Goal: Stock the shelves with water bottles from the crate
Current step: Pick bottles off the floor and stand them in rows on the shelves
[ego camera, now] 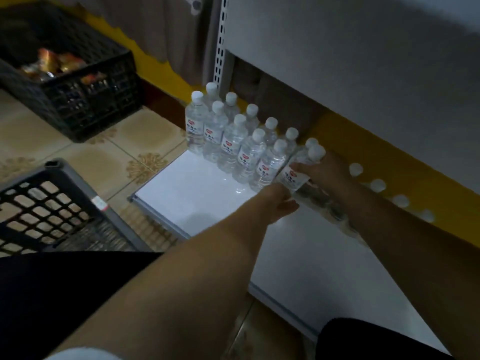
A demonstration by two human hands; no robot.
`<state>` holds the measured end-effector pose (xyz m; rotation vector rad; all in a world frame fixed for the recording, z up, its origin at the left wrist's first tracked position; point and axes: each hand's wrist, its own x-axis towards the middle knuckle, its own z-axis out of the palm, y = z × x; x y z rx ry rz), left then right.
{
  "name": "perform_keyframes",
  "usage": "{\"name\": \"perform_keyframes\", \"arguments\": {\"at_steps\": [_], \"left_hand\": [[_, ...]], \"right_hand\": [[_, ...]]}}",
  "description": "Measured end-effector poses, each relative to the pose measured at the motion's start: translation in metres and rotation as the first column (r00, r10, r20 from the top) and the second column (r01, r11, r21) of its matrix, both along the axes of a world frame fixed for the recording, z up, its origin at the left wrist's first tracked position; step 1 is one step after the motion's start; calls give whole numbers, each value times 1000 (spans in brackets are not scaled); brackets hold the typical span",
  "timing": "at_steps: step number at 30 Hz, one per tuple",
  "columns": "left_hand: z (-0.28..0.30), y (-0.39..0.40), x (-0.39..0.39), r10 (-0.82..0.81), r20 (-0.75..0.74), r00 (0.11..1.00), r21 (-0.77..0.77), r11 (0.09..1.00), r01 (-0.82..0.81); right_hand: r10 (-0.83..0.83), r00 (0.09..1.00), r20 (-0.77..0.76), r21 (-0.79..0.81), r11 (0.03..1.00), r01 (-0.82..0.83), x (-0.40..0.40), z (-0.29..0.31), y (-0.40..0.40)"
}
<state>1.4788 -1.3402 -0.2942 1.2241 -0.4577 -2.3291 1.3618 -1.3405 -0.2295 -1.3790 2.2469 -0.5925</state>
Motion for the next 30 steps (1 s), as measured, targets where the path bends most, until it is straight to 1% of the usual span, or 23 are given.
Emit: {"name": "perform_keyframes", "arguments": {"at_steps": [2,4,7,10,12,15,17,20,23,26,27,28,29,30], "left_hand": [[-11,-3,-14,62,-77,995,11,998,-62],[-22,-6,-23,71,-92,993,22,997,-70],[-32,-7,-21,33,-82,996,-10,999,-34],[-39,-9,-17,0,-64,998,-48,999,-3],[-44,-8,-16,-10,-53,999,-57,998,7],[-47,-6,-15,-47,-65,997,-95,995,41],[-49,-4,-12,-73,-45,996,-119,991,68],[-53,-3,-10,-125,14,992,-155,980,126],[-55,-4,-12,-204,119,972,-252,940,229],[-52,-2,-12,-204,189,961,-179,955,238],[-48,0,-13,-232,234,944,-172,946,274],[-44,3,-15,-285,305,909,-187,918,350],[-38,5,-16,-350,410,842,-220,858,464],[-26,13,-17,-404,545,734,-260,751,607]], "right_hand": [[3,1000,-25,-15,1000,-4,1,-12,-6],[11,999,-52,-37,999,-13,-2,-25,-10],[9,994,-108,-37,999,-14,-3,-37,-16],[-61,994,-86,-60,997,56,-2,-40,-23],[-71,996,-56,-105,992,65,0,-41,-23],[-90,993,-72,-139,987,79,0,-41,-24],[-104,990,-99,-166,982,86,0,-40,-25],[-105,990,-92,-191,978,86,-1,-40,-27],[-84,988,-127,-176,982,61,-3,-39,-26],[-33,983,-180,-119,993,11,-2,-36,-24],[-22,980,-199,-107,994,0,-3,-34,-23],[-16,972,-233,-94,996,-6,-4,-31,-21],[-12,959,-282,-77,997,-10,-4,-26,-18],[-14,948,-318,-63,998,-6,-5,-18,-9]]}}
